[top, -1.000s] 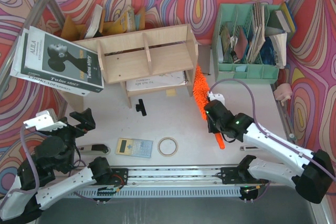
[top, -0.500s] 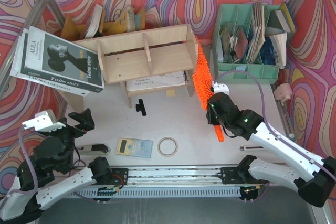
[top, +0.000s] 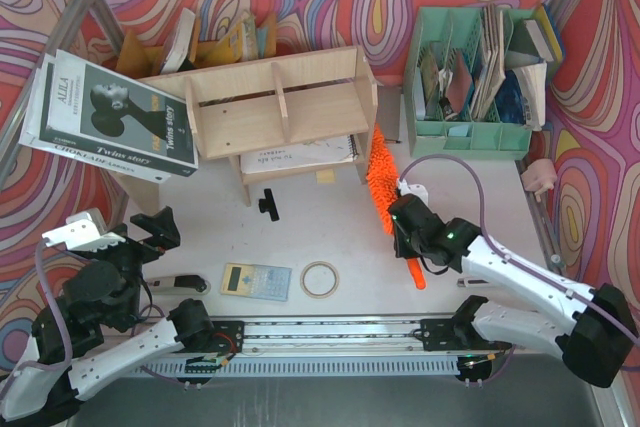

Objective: Dust the bookshelf with a duster

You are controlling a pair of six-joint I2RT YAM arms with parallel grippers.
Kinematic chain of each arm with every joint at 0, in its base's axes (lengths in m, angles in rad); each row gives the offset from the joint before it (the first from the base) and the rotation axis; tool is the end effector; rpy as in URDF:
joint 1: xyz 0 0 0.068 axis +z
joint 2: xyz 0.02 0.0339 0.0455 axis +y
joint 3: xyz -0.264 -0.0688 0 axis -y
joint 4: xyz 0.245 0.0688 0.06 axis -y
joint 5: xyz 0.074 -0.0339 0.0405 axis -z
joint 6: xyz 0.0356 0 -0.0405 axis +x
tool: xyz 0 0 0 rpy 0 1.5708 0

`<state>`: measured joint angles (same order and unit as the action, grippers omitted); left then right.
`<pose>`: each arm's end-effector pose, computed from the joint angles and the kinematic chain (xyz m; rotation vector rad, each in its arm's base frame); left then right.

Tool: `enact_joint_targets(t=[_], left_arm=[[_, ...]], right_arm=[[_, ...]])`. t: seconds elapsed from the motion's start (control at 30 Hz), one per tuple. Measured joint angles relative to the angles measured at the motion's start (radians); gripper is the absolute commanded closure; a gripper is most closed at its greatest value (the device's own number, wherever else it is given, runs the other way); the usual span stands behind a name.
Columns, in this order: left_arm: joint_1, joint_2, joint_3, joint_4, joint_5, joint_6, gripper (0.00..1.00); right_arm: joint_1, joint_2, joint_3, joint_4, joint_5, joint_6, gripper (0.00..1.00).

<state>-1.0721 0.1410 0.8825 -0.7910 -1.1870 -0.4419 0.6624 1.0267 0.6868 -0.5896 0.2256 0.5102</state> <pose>0.0223 0.0281 0.3560 -0.4030 1.5418 -0.2188 0.1621 0.1163 0.2272 -0.0955 2.4785 0.2216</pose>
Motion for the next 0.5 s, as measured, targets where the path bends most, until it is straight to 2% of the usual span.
enact_joint_targets(t=[0.23,0.5], left_arm=[[0.000,0.000,0.000,0.000,0.000,0.000,0.02],[0.000,0.000,0.000,0.000,0.000,0.000,0.02]], right_arm=[[0.000,0.000,0.045,-0.024,0.024,0.010,1.00],[0.000,-0.108,0.171,-0.003,0.047,0.003,1.00]])
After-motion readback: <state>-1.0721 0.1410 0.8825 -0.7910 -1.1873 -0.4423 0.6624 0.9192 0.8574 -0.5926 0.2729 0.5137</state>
